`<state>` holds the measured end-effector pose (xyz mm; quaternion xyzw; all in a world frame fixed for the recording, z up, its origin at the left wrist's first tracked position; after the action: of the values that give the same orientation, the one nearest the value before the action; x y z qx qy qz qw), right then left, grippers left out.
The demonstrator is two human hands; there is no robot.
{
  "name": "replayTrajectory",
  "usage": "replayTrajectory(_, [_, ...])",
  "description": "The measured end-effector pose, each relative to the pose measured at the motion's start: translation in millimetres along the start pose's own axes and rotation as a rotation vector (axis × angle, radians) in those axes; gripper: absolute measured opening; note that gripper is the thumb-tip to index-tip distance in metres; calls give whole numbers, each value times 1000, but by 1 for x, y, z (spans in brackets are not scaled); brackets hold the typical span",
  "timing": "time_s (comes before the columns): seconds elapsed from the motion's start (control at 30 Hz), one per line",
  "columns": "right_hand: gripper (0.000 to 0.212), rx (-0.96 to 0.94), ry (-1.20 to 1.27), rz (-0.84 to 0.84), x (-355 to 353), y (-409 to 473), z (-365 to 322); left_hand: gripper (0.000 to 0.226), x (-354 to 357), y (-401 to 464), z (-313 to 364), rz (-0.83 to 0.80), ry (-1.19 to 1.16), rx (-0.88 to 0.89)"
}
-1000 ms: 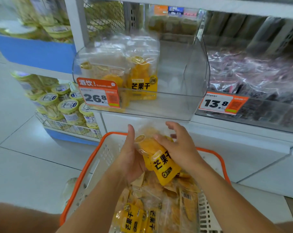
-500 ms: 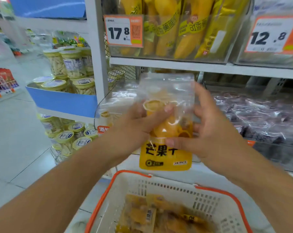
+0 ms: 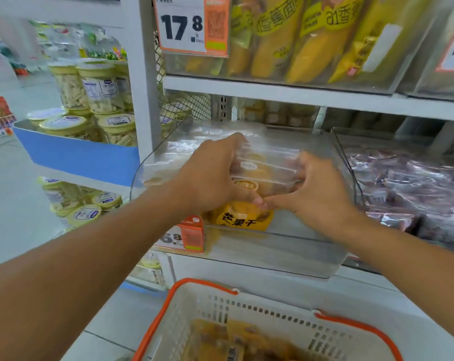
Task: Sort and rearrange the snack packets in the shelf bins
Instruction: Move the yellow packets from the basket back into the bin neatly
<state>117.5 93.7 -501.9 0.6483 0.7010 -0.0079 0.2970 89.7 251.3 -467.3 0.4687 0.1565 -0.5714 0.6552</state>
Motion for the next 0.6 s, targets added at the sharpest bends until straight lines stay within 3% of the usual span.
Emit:
replayTrajectory(0.1, [50, 33, -13, -43, 8, 5, 17, 83, 3, 1, -6, -27, 145, 32])
replayTrajectory(0.23, [56, 46, -71, -134, 17, 8, 21, 99, 3, -7, 3, -29, 102, 144])
replayTrajectory(0.33, [39, 56, -182, -248, 27, 6, 13, 93, -7, -12, 8, 13, 384, 248])
replayTrajectory(0.47, [37, 189, -329, -365, 37, -2, 20, 109, -16, -22, -25, -135, 690, 27])
replayTrajectory(0.6, [35, 362, -268, -450, 44, -10, 33, 107, -19, -31, -38, -198, 681, -106])
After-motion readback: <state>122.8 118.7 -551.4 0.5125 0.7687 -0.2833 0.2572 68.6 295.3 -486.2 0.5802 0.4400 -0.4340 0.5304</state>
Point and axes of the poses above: each hand's wrist, its own y-axis towards the middle knuckle, its own x-axis out of the palm, z = x × y, the point moved 9 cm from there along y, towards the middle knuckle, and after that the axes turned 6 degrees about z, right-handed, at the moved point
